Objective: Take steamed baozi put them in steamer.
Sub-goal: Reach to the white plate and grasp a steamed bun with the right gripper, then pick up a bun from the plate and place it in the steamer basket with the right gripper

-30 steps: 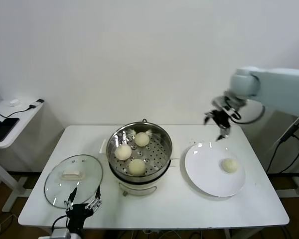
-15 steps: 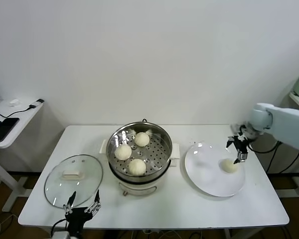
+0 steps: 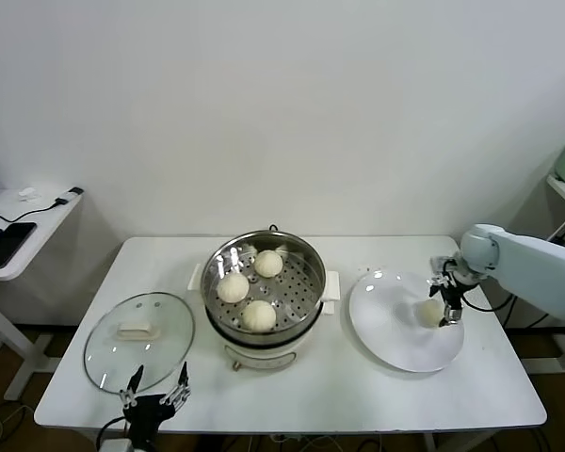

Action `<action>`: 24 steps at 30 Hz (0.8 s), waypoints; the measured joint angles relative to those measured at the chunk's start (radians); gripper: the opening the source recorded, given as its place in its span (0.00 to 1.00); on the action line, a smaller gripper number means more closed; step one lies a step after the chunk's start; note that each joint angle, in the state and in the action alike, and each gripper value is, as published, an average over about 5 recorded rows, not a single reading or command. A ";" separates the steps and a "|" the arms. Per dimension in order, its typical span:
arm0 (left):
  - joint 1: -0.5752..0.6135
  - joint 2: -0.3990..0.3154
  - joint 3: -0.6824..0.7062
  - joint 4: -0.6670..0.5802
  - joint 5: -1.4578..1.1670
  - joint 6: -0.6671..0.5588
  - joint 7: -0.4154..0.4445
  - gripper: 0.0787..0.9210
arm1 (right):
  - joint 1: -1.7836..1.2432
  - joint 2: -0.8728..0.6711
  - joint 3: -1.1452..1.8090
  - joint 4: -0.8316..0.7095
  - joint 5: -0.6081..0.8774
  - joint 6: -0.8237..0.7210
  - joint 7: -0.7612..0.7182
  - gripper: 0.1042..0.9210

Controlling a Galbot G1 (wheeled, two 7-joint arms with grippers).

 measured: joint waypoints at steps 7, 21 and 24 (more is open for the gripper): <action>0.001 0.000 -0.001 0.001 -0.001 0.000 -0.001 0.88 | -0.025 0.006 0.025 -0.021 -0.008 -0.005 0.002 0.74; 0.012 0.002 0.006 -0.017 -0.001 -0.002 -0.002 0.88 | 0.188 -0.008 -0.113 0.123 0.120 -0.050 0.005 0.67; 0.009 0.005 0.006 -0.020 -0.002 -0.001 -0.002 0.88 | 0.312 0.009 -0.197 0.193 0.207 -0.073 0.012 0.67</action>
